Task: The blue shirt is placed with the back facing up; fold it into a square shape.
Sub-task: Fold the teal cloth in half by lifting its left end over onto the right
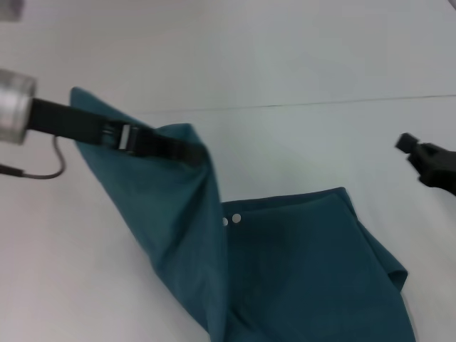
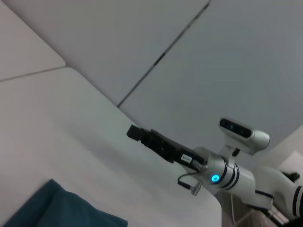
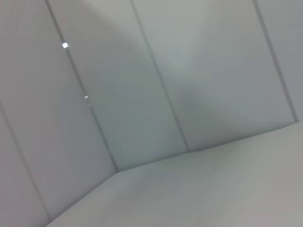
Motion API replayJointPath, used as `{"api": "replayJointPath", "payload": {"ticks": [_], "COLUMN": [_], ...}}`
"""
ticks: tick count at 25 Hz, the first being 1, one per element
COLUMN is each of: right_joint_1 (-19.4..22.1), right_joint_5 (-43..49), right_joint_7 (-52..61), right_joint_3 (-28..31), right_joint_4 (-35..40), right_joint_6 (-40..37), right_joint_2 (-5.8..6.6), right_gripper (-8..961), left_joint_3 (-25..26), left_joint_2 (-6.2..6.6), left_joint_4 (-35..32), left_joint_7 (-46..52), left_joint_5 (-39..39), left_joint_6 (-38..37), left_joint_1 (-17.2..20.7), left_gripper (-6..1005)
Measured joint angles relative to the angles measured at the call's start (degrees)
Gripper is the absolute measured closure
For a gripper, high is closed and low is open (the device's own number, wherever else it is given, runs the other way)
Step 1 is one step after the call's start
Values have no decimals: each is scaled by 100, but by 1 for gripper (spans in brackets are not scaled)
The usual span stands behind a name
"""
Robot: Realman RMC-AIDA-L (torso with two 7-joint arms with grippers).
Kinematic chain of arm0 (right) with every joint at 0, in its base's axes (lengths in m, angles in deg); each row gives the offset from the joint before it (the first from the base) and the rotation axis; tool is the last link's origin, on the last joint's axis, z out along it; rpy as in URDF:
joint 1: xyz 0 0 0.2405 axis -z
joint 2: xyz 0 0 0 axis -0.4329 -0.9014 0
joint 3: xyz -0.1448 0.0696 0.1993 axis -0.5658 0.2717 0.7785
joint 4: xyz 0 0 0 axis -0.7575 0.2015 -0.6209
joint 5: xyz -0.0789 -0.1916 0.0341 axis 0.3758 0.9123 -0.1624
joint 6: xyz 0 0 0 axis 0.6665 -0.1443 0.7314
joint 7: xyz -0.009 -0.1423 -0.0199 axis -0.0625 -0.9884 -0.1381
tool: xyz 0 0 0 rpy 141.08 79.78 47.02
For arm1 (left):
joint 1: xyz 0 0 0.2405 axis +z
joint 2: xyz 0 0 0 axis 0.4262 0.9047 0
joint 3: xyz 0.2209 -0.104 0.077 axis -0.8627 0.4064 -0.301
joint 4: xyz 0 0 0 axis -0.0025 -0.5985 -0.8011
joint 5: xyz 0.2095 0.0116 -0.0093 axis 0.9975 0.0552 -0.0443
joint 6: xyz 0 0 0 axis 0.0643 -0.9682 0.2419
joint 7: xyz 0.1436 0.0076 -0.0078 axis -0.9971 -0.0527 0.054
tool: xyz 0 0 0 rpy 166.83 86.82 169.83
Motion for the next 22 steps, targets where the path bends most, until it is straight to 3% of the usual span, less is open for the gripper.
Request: {"api": "replayJointPath", "payload": {"ticks": [4,10,11,12,13,14,18,22], "right_joint_1": [177,320,329,338,348,357,383,400], "right_joint_5": [17,31,31,31,31,31,31,36], "right_joint_7": [8,11,11,11,11,10,9,12], "right_joint_3": [310,530,543,561,585,608,719,822], "right_joint_4": [49,83,85,88,89,89,91,93], "right_joint_6": [-90,-112,-113,-113,-112,-111,-104,-90], "right_joint_2": [26,94,101,109,118,120,141,159], "right_gripper": [955,955,955,955,955,955,955,955], "left_joint_3": [-413,-1090,-1250,-1250,-1334,-1478,-1817,-2789], "left_joint_2": [-208,-645,-770,-770,-844,-1019,-1321,-1431], "left_joint_4": [15,20,7,7,3,-9,-42,143], "left_joint_7": [107,223,239,239,238,213,143,390], "left_joint_5": [14,22,24,24,25,25,19,-75], "left_joint_6": [278,961,1182,1182,1309,1559,1967,2599], "left_joint_1": [-347,-785,-859,-859,-894,-955,-946,-885], "left_gripper": [936,936,936,936,936,936,935,935]}}
